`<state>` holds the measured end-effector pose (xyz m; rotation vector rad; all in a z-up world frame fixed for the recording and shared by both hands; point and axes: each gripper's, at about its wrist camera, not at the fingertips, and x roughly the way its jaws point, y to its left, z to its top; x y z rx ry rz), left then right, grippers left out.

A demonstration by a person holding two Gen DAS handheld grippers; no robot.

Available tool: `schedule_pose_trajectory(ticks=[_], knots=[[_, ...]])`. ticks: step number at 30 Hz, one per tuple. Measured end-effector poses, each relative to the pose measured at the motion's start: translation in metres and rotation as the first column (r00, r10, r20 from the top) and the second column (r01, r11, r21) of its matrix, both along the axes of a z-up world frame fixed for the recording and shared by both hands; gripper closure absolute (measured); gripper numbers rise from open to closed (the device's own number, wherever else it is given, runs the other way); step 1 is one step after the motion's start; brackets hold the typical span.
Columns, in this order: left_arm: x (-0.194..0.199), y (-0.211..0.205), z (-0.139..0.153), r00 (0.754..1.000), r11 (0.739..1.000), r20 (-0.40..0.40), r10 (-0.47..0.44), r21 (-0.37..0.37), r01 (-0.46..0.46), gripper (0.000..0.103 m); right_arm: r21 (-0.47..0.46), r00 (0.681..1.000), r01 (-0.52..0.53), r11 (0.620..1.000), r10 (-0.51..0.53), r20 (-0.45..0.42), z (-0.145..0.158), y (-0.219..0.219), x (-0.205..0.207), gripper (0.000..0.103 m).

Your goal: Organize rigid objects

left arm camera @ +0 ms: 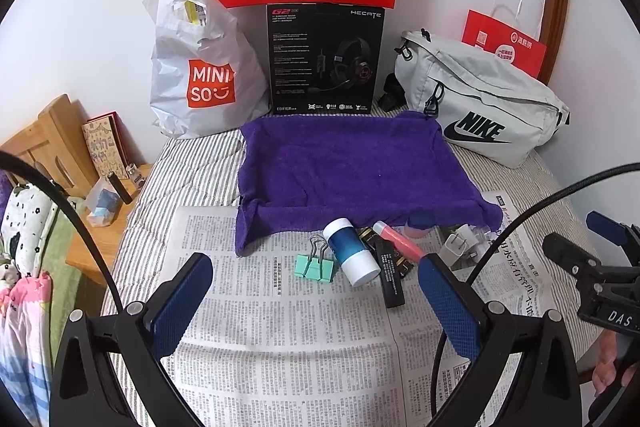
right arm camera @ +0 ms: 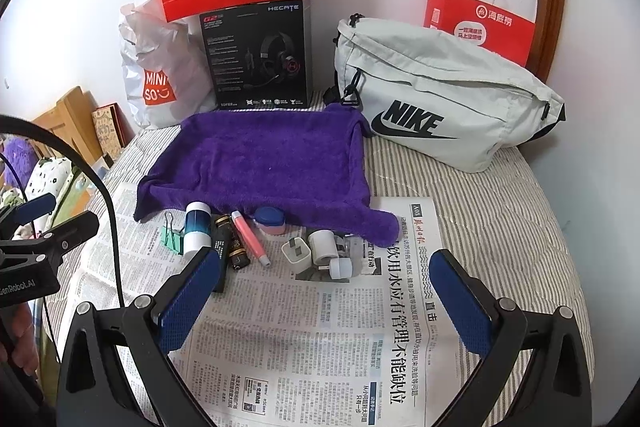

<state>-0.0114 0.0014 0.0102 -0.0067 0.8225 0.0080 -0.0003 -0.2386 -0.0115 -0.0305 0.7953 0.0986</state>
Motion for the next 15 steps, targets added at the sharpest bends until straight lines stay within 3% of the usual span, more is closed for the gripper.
schedule_pose_trajectory(ticks=[15], knots=[[-0.0039,-0.0022,0.0016,1.000,1.000,0.003,-0.003,0.015,0.003,0.000,0.004,1.000,0.009,1.000,-0.009,0.002,0.0002,-0.0033,-0.0031,0.000]])
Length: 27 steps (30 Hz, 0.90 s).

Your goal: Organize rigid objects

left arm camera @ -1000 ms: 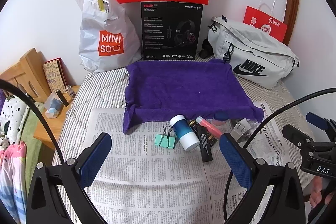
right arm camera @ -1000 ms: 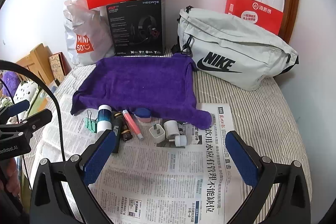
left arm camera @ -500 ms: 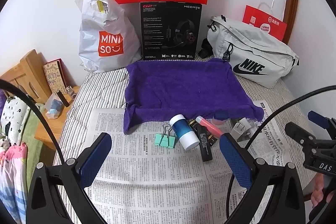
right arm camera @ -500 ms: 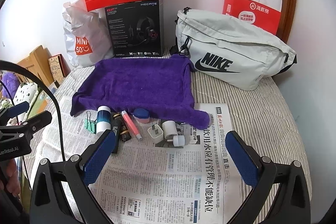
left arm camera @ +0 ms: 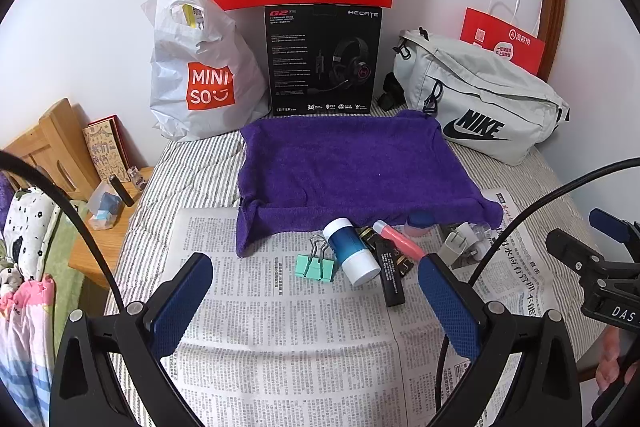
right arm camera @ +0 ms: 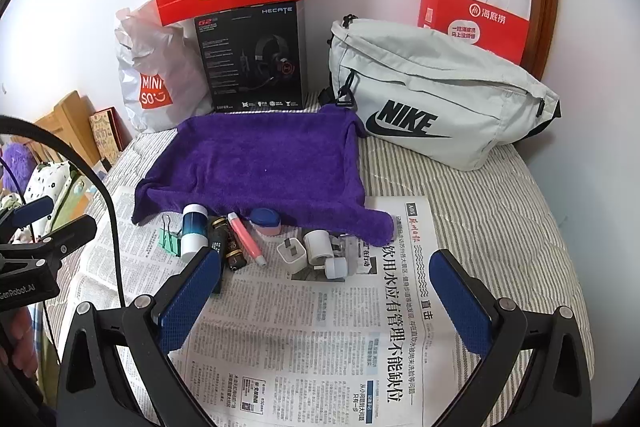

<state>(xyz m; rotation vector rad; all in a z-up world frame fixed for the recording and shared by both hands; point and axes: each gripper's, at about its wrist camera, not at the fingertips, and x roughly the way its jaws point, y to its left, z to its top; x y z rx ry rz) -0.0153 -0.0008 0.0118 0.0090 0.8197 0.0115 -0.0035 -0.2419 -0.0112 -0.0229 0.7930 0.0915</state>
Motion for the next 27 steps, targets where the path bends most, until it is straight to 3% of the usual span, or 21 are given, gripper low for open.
schedule_pose_trajectory(ticks=[27], knots=[[-0.0031,-0.0053,0.0065,1.000,1.000,0.010,-0.017,0.021,0.017,0.000,-0.011,1.000,-0.003,1.000,0.003,-0.009,-0.0021,0.0037,-0.0023,0.000]])
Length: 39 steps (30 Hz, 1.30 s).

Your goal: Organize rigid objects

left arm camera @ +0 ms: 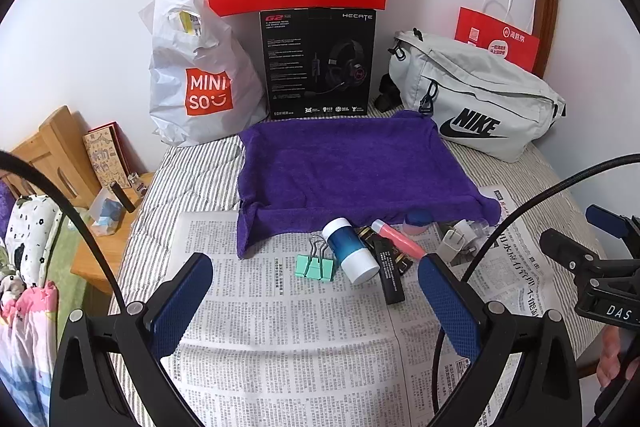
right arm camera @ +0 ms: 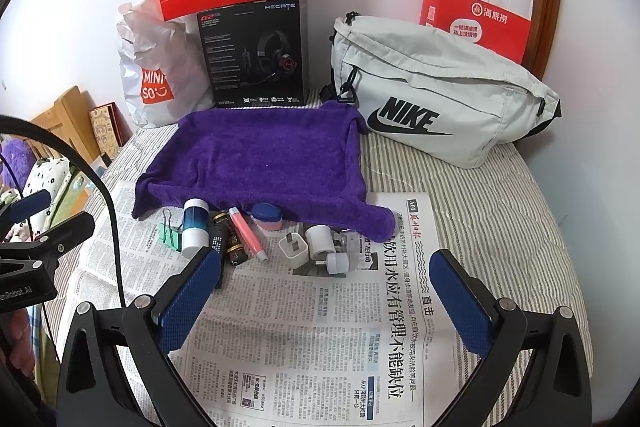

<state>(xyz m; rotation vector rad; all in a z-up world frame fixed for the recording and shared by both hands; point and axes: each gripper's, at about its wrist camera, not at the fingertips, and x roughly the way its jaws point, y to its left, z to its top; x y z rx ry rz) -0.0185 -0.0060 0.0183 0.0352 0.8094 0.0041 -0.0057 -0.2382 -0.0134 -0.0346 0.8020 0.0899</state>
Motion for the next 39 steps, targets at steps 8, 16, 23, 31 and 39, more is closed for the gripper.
schedule_pose_trajectory(ticks=[8,16,23,31,39], knots=[[0.000,0.001,0.001,1.000,1.000,0.005,-0.006,0.003,0.005,0.000,-0.003,1.000,-0.006,1.000,0.006,0.002,0.000,0.002,-0.003,0.000],[0.000,0.003,0.004,1.000,0.999,0.022,-0.020,-0.030,0.020,0.000,-0.006,1.000,-0.004,1.000,0.004,0.017,0.004,0.004,-0.004,0.000],[0.004,0.004,-0.002,0.999,0.999,0.028,-0.033,-0.023,0.033,0.000,-0.008,0.999,-0.010,1.000,0.010,0.042,0.006,-0.001,-0.004,0.000],[0.020,0.020,-0.039,0.999,0.999,-0.022,-0.032,-0.030,0.032,0.000,0.001,0.999,-0.018,1.000,0.018,0.036,-0.008,-0.010,0.010,0.000],[0.045,0.029,-0.087,0.995,0.997,-0.076,-0.063,-0.057,0.059,0.001,-0.018,1.000,-0.016,1.000,0.016,-0.013,-0.030,-0.012,0.024,0.000]])
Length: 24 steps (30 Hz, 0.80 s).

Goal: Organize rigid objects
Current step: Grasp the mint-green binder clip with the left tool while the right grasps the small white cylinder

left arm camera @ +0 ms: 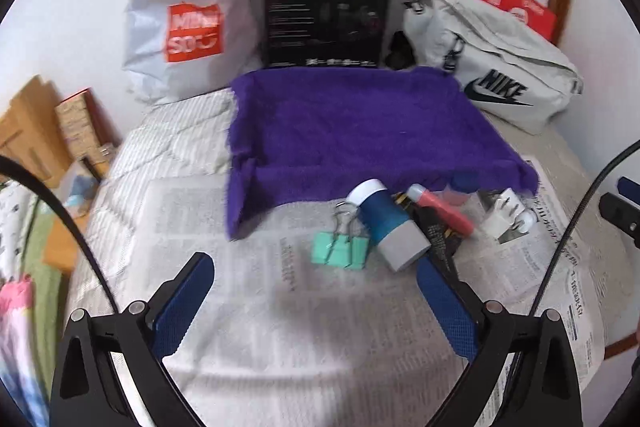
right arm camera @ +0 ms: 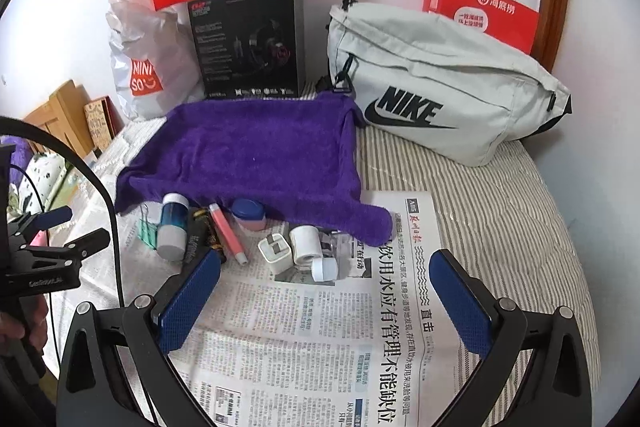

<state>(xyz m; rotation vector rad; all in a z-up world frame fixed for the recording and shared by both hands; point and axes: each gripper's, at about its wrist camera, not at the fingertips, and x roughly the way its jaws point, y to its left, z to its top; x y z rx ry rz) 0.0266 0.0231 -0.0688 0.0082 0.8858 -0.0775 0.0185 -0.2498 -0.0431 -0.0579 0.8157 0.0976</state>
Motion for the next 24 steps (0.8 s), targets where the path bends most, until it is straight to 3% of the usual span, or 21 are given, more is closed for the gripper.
schedule_pose_trajectory(ticks=[7,9,12,19,24], knots=[[0.021,-0.012,-0.030,0.997,0.994,-0.010,-0.071,0.077,0.072,0.002,-0.012,0.999,0.010,1.000,-0.010,-0.043,-0.020,-0.006,0.007,0.000],[0.029,-0.014,-0.044,0.996,0.991,-0.039,-0.080,0.101,0.083,0.013,-0.019,0.998,0.016,1.000,-0.017,-0.059,-0.025,-0.009,0.010,0.000],[0.038,-0.013,-0.058,0.994,0.992,-0.072,-0.080,0.095,0.087,0.019,-0.028,0.996,0.027,0.999,-0.029,-0.081,-0.033,-0.013,0.013,0.000],[0.042,-0.011,-0.063,0.992,0.992,-0.065,-0.111,0.049,0.114,0.033,-0.028,0.992,0.050,0.998,-0.053,-0.113,-0.044,-0.019,0.022,0.000],[0.038,-0.015,-0.064,0.988,0.988,-0.032,-0.148,0.040,0.149,0.056,-0.004,0.987,0.059,0.998,-0.059,-0.146,-0.056,-0.024,0.029,0.000]])
